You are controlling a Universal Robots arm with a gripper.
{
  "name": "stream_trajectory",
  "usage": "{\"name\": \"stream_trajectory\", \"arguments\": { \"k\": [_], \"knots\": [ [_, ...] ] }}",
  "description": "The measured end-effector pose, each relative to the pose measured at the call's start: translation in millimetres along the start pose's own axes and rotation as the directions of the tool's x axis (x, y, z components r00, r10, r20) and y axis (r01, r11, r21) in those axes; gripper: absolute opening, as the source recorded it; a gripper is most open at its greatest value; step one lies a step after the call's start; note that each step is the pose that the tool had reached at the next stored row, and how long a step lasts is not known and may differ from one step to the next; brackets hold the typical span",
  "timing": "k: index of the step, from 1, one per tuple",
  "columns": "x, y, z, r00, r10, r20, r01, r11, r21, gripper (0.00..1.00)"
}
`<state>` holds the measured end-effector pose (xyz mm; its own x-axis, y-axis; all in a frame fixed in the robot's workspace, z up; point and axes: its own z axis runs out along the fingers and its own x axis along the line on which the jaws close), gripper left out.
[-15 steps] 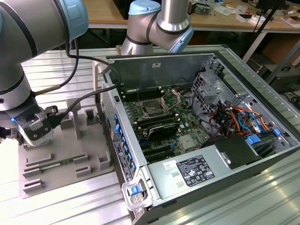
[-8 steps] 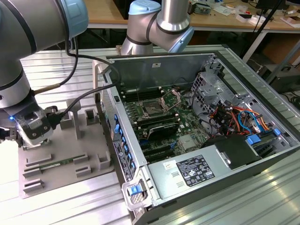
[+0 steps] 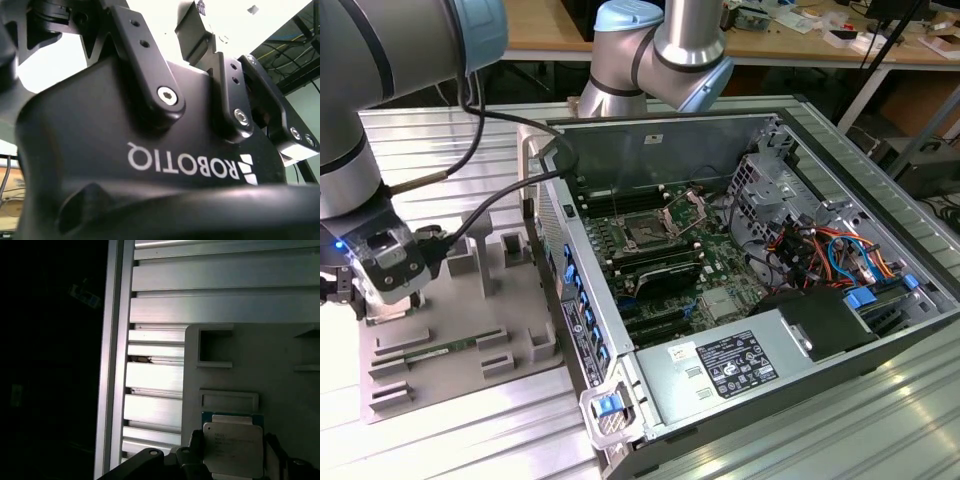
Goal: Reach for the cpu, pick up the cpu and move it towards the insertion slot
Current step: 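Pick up the cpu and move it towards the insertion slot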
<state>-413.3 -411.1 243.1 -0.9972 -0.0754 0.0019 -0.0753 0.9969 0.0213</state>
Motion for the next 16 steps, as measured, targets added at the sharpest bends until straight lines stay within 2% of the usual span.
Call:
{"name": "stream_trajectory", "arguments": {
  "k": [4,5,9,16],
  "knots": [
    [0.0,0.2,-9.2,1.0,0.0,0.0,0.0,1.0,0.0008,0.55],
    [0.0,0.3,-13.5,1.0,0.0,0.0,0.0,1.0,0.0012,0.55],
    [0.0,0.5,-23.6,1.0,0.0,-0.0001,0.0,1.0,0.0022,0.55],
    [0.1,0.7,-34.5,1.0,0.0,-0.0001,0.0,1.0,0.0023,0.55]
  ]
}}
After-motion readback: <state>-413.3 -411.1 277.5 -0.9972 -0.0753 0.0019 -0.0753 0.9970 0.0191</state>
